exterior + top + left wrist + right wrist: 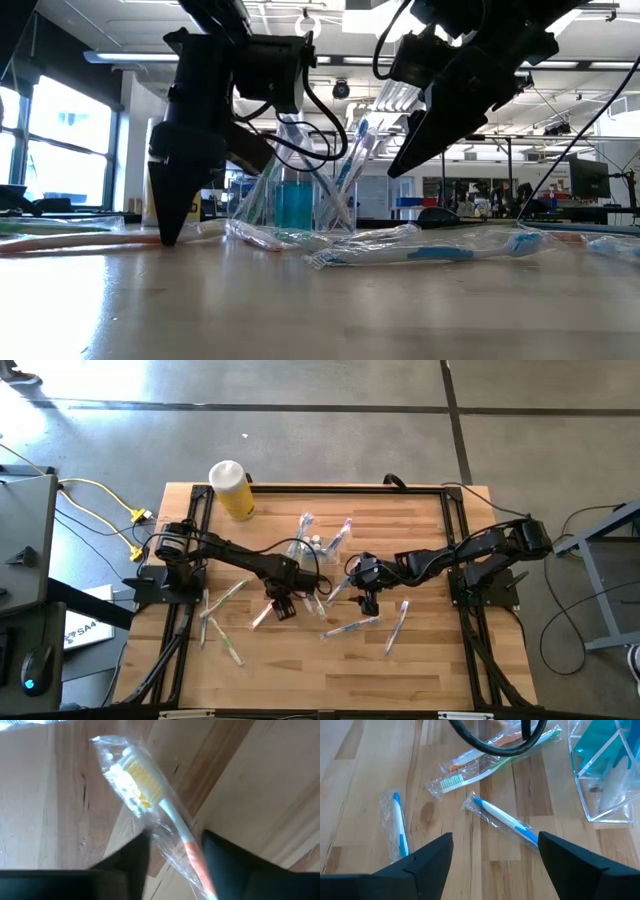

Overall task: Pick & Place toothbrushing station
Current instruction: Put the orange toothbrush into the transparent organizer

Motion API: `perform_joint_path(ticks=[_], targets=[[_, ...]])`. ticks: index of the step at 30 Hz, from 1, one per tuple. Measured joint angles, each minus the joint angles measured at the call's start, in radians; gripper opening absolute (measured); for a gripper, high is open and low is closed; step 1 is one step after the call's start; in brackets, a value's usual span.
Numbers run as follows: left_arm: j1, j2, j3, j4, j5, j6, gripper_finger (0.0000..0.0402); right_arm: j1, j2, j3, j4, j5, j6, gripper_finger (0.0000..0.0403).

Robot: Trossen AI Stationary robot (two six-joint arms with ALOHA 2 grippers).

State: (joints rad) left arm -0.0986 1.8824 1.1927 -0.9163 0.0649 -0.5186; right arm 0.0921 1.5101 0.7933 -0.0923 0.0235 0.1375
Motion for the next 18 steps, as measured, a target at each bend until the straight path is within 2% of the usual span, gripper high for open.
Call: perform_joint_path(ticks=[4, 6, 11, 14, 18], targets=[[0.000, 0.002, 0.000, -0.008, -0.003, 0.003, 0.0046, 0.000, 0.000, 0.000, 0.005, 0.000, 0.000, 0.0285], [-0.001, 0.002, 0.000, -0.009, -0.005, 0.004, 0.0016, 0.001, 0.000, 0.000, 0.005, -0.003, 0.010, 0.0285], [-0.044, -0.012, 0.001, -0.051, -0.091, -0.031, 0.0011, 0.019, 0.000, 0.000, -0.022, -0.024, 0.053, 0.0285], [-0.087, -0.045, 0.008, -0.184, -0.136, -0.087, 0.0006, 0.050, 0.000, 0.000, -0.049, -0.024, 0.100, 0.0285], [-0.168, -0.121, 0.085, -0.329, -0.217, -0.186, 0.0007, 0.105, 0.000, 0.000, -0.066, -0.018, 0.165, 0.0285]])
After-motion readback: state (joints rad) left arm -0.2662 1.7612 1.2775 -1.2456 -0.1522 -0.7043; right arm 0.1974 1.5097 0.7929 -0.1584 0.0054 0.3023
